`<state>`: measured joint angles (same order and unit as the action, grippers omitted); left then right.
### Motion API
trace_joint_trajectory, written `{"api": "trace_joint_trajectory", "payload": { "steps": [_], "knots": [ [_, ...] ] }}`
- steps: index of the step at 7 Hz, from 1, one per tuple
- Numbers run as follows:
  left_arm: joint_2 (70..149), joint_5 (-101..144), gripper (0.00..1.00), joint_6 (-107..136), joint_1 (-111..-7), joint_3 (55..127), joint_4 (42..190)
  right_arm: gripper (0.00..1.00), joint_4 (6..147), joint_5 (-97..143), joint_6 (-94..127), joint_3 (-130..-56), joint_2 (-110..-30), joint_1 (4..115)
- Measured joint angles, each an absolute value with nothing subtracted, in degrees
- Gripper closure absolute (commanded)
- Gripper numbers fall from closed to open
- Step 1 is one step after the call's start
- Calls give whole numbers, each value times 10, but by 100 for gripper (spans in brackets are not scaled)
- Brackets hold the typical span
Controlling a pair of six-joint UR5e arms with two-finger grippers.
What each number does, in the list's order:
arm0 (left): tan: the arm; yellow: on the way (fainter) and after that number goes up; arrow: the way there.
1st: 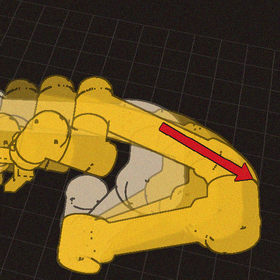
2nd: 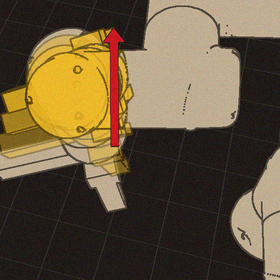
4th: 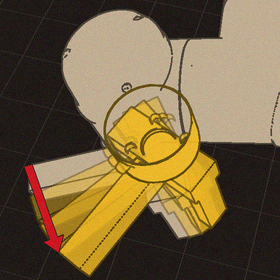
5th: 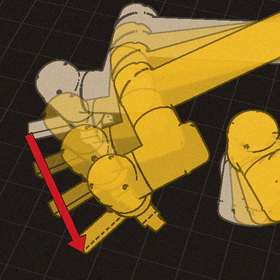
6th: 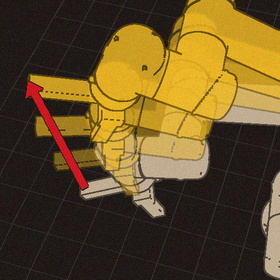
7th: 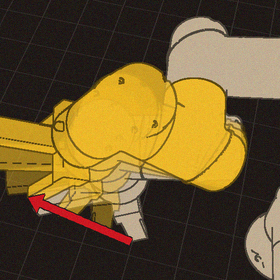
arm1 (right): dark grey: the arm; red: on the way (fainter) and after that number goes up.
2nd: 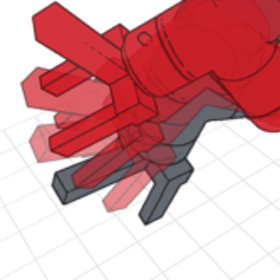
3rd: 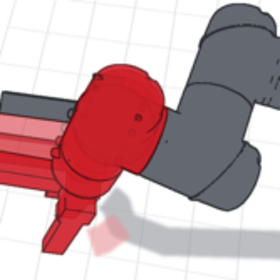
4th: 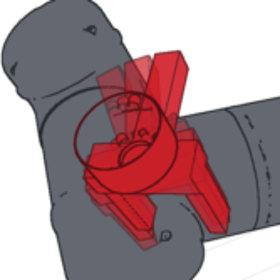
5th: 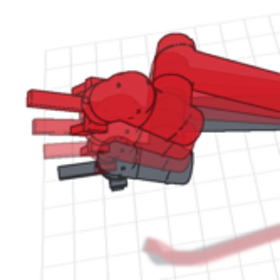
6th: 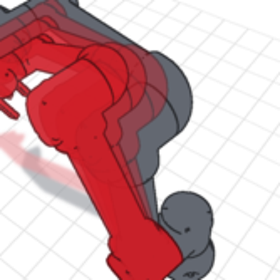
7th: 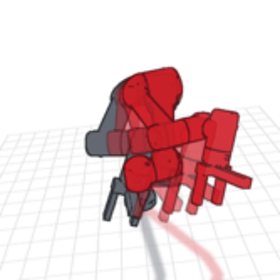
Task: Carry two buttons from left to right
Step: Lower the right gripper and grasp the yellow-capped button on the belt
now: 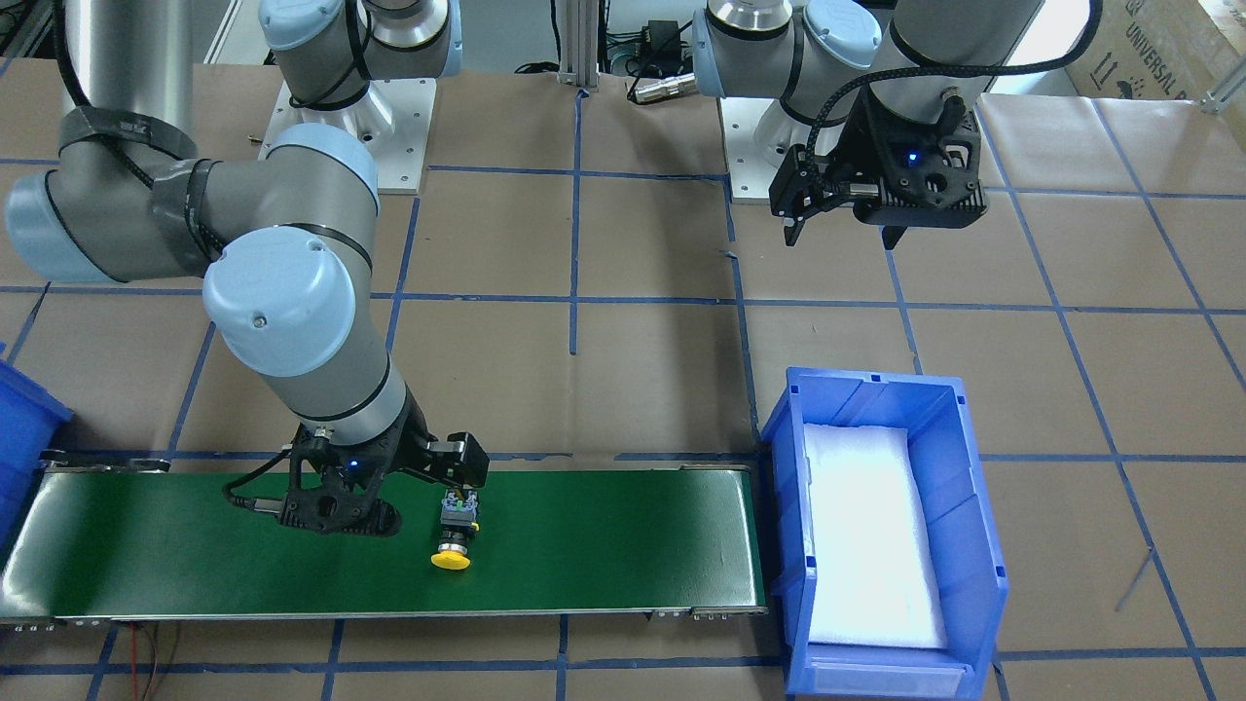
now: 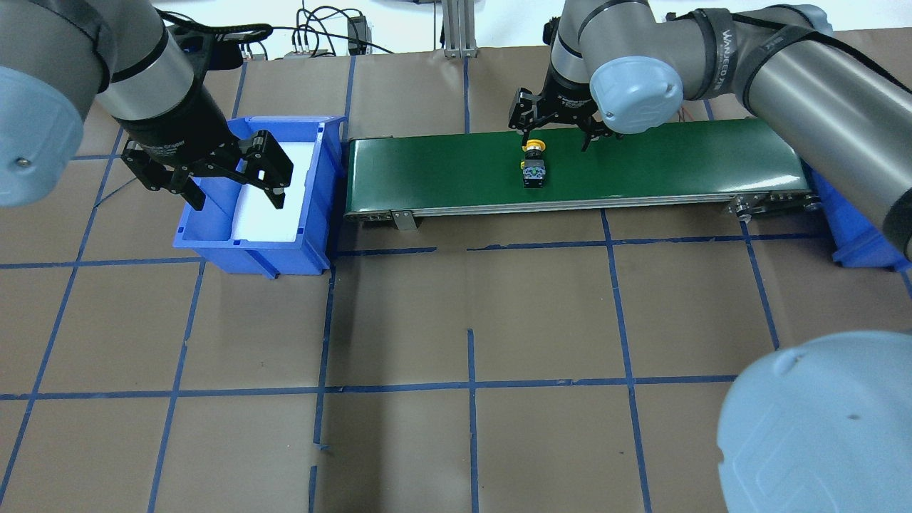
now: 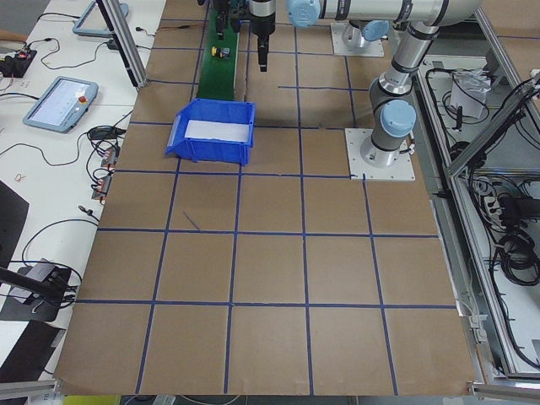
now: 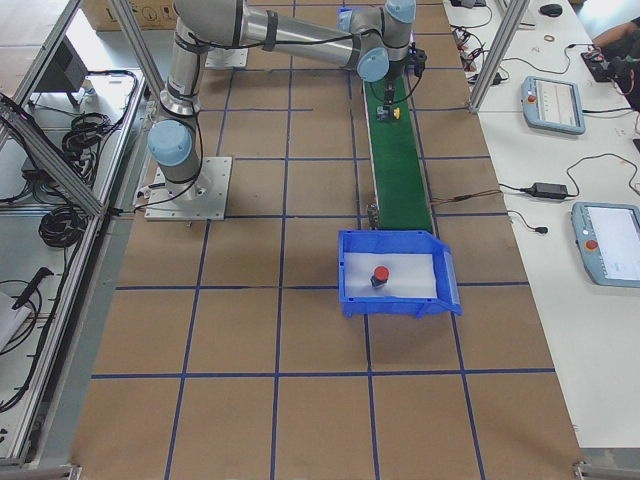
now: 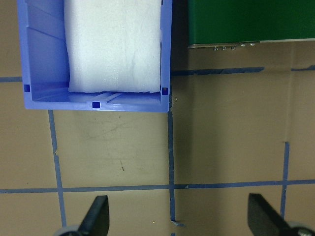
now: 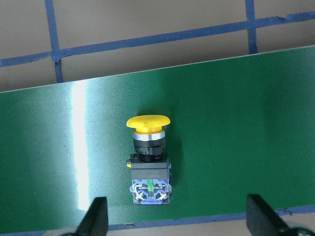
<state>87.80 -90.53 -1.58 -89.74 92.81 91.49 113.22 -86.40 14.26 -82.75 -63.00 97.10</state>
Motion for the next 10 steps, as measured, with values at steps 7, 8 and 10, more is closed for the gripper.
{"api": "trace_joint_trajectory", "payload": {
  "steps": [7,8,10],
  "knots": [
    [878,-905,0,-17,-897,928,915,61,1171,-868,140,-848,-590,971],
    [878,-905,0,-17,-897,928,915,80,1171,-874,142,-855,-590,971],
    [878,-905,0,-17,-897,928,915,94,1167,-878,148,-858,-592,971]
  ]
}}
